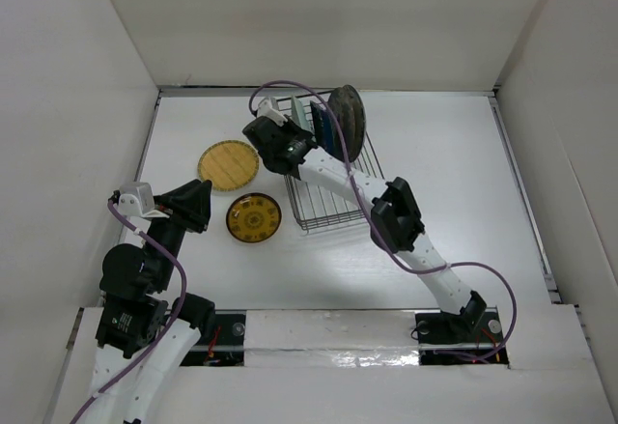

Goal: Load the plates into the dish rack

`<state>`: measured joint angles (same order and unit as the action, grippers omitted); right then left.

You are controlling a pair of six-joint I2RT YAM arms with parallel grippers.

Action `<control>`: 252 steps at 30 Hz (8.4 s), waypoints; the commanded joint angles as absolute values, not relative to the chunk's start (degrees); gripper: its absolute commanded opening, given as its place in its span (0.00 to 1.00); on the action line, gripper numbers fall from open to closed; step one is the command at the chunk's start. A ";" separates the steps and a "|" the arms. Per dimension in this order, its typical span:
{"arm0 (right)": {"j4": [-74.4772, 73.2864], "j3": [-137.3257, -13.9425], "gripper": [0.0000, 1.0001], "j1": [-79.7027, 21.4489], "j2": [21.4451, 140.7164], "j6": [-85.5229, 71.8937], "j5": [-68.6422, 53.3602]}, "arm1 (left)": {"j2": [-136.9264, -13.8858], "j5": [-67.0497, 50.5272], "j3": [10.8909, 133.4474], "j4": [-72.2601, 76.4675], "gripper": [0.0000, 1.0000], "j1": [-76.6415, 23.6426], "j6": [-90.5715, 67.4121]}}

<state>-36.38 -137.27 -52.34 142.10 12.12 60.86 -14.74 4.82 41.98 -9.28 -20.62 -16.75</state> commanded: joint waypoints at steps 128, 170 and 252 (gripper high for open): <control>15.47 -63.62 1.00 -56.96 75.58 -19.25 8.28 | -34.99 -30.57 20.47 35.08 0.00 10.02 -58.80; 12.14 -74.52 0.00 -42.36 81.47 -20.92 8.05 | -39.20 -26.22 43.33 1.77 0.69 3.52 -24.45; 7.47 -62.76 0.95 -54.05 67.42 -17.05 20.74 | -74.86 -5.09 37.88 -20.67 0.44 -1.41 -36.21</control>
